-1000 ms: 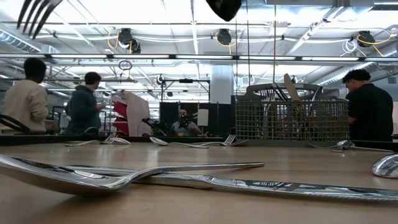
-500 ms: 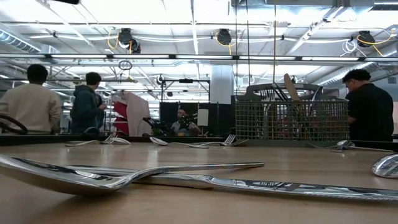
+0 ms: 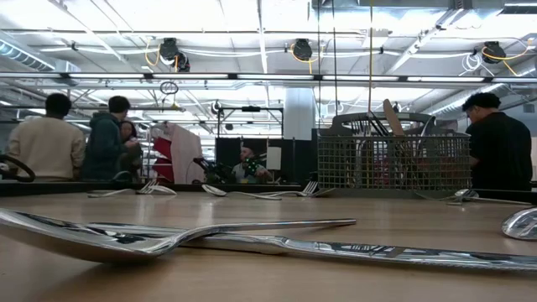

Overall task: Sort silverware
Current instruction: Put the silver fork into the gray utensil holder

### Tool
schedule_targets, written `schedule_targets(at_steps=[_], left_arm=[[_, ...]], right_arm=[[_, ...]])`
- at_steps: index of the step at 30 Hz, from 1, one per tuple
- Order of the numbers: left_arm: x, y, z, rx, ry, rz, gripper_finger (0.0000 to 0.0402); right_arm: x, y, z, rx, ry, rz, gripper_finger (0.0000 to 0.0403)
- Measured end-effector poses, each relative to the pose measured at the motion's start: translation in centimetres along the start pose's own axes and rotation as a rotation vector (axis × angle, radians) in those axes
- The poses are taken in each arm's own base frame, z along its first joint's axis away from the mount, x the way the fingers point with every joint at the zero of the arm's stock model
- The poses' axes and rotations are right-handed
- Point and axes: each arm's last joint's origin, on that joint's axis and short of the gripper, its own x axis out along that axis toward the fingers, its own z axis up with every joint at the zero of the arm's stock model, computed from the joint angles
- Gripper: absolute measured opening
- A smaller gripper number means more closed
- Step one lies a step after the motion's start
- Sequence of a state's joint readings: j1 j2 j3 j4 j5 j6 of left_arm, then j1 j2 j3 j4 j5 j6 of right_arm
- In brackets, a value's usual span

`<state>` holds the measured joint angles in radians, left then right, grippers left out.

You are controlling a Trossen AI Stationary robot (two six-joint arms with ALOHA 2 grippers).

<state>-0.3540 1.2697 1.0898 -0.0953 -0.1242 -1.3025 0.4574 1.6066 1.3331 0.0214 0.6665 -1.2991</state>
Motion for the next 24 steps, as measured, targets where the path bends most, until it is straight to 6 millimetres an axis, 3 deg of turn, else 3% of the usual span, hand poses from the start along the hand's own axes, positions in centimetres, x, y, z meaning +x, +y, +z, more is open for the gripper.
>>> schedule_targets(at_steps=[7, 24], left_arm=[[1.0, 0.2, 0.9, -0.02, 0.015, -0.038, 0.0008], [1.3, 0.2, 2.0, -0.05, 0.032, -0.091, 0.0008]], right_arm=[[-0.2, -0.3, 0.0, -0.079, 0.104, -0.048, 0.0132], [-0.2, -0.7, 0.2, -0.106, 0.05, -0.074, 0.0132]])
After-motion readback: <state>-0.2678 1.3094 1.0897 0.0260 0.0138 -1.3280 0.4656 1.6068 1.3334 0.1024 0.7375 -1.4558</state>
